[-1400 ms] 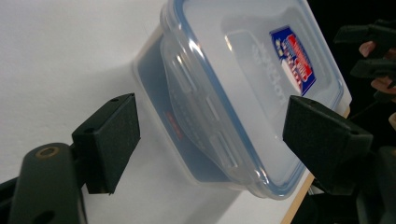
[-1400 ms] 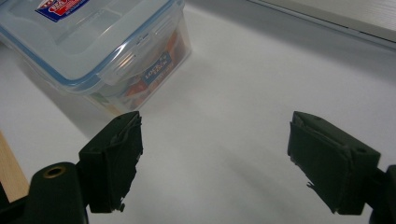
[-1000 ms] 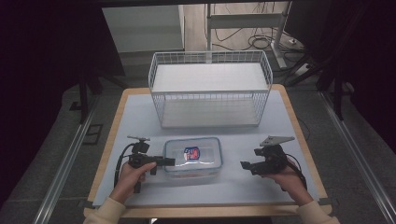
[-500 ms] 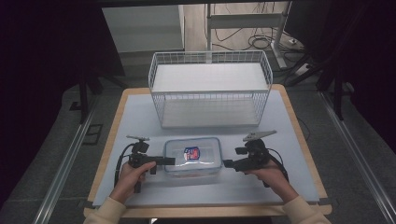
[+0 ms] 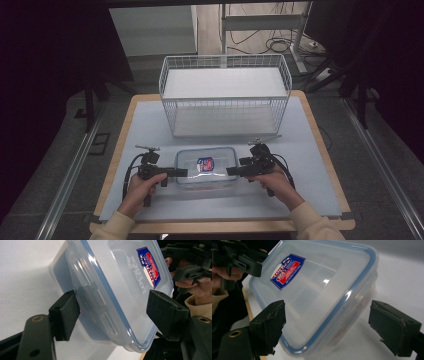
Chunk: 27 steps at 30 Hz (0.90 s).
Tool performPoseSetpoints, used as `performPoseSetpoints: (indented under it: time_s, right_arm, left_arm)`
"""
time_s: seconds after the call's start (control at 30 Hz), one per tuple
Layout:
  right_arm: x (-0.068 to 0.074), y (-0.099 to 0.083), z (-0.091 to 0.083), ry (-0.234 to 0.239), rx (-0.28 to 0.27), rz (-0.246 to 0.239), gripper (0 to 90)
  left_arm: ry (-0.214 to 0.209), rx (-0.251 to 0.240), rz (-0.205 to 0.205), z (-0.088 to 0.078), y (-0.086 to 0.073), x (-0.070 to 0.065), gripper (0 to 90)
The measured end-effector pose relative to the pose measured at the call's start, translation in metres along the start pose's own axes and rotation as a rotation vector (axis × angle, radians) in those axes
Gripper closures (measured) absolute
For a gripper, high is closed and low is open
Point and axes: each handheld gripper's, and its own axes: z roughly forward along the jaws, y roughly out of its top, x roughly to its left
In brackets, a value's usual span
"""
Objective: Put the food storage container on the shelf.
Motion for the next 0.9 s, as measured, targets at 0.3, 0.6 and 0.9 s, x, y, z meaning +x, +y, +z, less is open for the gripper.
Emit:
performPoseSetpoints:
  time_s: [0.3, 0.6, 0.9]
  right_arm:
    - [-0.002, 0.000, 0.014, 0.049, 0.052, 0.051, 10.5]
    - [-0.009, -0.002, 0.012, 0.102, 0.095, 0.160, 16.6]
    - [-0.013, 0.000, 0.003, 0.116, 0.088, 0.169, 28.8]
  left_arm:
    - [0.002, -0.001, 0.001, 0.000, 0.000, 0.000, 27.1]
    - [0.004, -0.003, 0.000, 0.000, 0.000, -0.001, 27.0]
    - [0.005, -0.008, -0.002, 0.000, -0.001, -0.001, 27.0]
